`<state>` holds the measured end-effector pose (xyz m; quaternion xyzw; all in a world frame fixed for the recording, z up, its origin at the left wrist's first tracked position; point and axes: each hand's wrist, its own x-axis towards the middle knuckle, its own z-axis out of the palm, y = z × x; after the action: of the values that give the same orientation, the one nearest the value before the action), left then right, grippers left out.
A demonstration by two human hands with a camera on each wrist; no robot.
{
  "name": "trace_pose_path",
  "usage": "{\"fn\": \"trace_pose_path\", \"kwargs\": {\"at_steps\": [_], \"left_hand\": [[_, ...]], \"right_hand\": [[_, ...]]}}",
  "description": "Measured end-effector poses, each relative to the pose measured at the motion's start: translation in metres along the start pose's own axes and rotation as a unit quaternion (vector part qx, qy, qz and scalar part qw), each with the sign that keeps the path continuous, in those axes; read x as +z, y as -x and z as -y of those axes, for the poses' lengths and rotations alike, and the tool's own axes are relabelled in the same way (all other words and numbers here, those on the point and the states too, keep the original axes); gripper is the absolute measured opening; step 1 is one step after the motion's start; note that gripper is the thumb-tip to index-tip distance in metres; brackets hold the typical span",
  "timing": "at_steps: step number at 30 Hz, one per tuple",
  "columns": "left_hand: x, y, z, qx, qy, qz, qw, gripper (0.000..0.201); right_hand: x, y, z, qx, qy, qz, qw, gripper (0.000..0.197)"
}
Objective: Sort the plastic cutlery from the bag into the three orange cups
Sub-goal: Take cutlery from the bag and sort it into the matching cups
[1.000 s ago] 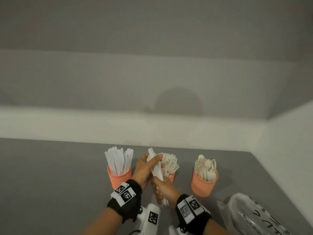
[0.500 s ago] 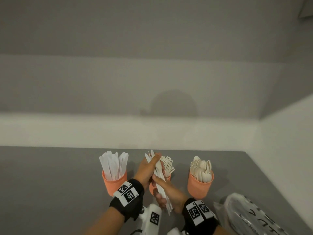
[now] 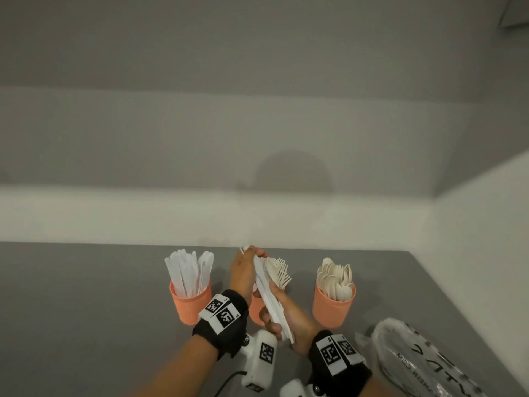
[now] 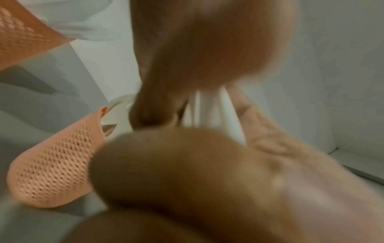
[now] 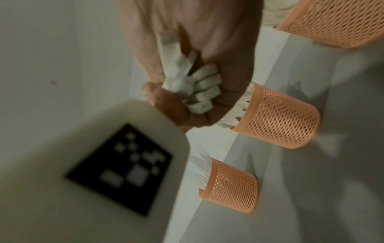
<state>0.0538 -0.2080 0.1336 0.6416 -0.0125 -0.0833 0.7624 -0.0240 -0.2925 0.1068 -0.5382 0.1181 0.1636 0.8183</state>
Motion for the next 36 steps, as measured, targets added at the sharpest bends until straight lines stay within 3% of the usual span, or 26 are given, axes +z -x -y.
{"fn": "trace_pose_path", "kwargs": {"at_steps": [4,12,17,25,30,36], "left_hand": [[0.001,-0.002,-0.002,0.022,-0.011,-0.011,1.0,0.027],[-0.01,-0.002,0.005,0.019,-0.116,0.016,0.993,0.029],[-0.024,0.006,0.006,0.018,-0.136,0.055,0.989,0.018],[-0.062,0.004,0.007,-0.009,-0.13,0.043,0.99,0.015],[-0.096,-0.013,-0.014,0.072,-0.172,-0.047,0.981,0.017],[-0.146,-0.033,-0.05,0.258,-0.284,-0.165,0.909,0.01]], "right_hand": [[-0.006,-0.001,0.0,-0.022,0.005,-0.035,0.999,0.038],[-0.007,-0.009,-0.001,-0.16,0.144,-0.152,0.965,0.033],[0.001,-0.014,-0.003,-0.177,0.164,-0.115,0.964,0.031],[0.007,-0.036,-0.014,-0.112,0.204,-0.082,0.969,0.034],[0.014,-0.047,-0.013,-0.075,0.145,-0.076,0.984,0.025],[0.007,-0.059,-0.009,-0.1,0.195,-0.114,0.969,0.026]]}}
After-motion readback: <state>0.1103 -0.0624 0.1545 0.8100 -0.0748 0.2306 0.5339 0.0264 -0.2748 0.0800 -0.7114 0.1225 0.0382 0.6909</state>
